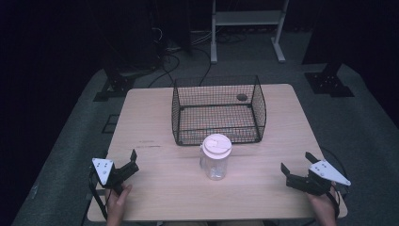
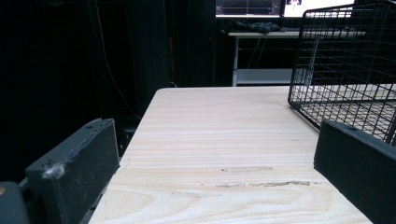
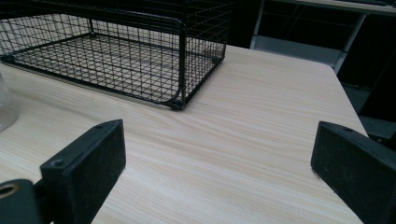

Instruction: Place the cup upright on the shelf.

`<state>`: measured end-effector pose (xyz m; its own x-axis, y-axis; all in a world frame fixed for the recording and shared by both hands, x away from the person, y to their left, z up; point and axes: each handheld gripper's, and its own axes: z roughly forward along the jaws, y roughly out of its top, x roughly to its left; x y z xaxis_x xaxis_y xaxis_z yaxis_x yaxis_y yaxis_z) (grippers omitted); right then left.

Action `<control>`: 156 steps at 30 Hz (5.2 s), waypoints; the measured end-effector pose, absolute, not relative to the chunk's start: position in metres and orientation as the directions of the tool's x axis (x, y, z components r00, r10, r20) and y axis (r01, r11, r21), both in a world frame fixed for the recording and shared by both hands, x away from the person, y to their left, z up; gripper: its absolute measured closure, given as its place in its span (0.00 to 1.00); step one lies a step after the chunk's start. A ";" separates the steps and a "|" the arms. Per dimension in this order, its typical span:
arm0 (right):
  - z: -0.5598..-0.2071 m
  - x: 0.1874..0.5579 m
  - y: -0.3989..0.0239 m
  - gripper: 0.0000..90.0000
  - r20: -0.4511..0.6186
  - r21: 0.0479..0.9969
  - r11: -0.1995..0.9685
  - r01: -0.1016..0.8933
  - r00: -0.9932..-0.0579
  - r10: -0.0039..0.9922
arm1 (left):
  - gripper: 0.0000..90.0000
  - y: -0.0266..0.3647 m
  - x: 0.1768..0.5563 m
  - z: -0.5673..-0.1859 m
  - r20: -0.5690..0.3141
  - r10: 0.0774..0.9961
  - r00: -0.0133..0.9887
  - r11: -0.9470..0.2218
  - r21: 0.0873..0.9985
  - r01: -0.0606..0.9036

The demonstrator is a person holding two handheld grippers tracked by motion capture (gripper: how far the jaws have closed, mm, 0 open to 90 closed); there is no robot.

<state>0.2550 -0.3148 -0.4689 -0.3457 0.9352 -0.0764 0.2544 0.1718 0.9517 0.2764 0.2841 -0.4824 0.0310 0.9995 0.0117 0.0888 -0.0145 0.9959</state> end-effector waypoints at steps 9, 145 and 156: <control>-0.458 0.257 -0.304 0.03 -0.088 0.955 0.187 0.229 -0.382 0.920 | 0.00 0.284 0.276 -0.482 0.013 0.999 0.032 -0.016 0.996 0.089; -0.341 0.310 -0.127 0.05 -0.257 0.951 0.307 -0.035 -0.638 0.726 | 0.00 0.286 0.275 -0.482 0.000 0.999 0.038 -0.003 0.997 0.082; -0.323 0.325 -0.125 0.05 -0.262 0.951 0.307 -0.038 -0.627 0.734 | 0.00 0.286 0.275 -0.482 -0.004 0.999 0.037 0.001 0.997 0.080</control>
<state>0.3249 -0.1245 -0.3232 -0.6269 0.7337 -0.2623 -0.0380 0.3074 0.9508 0.2751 0.2858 -0.4823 0.0373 0.9993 -0.0043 0.0803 0.0012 0.9968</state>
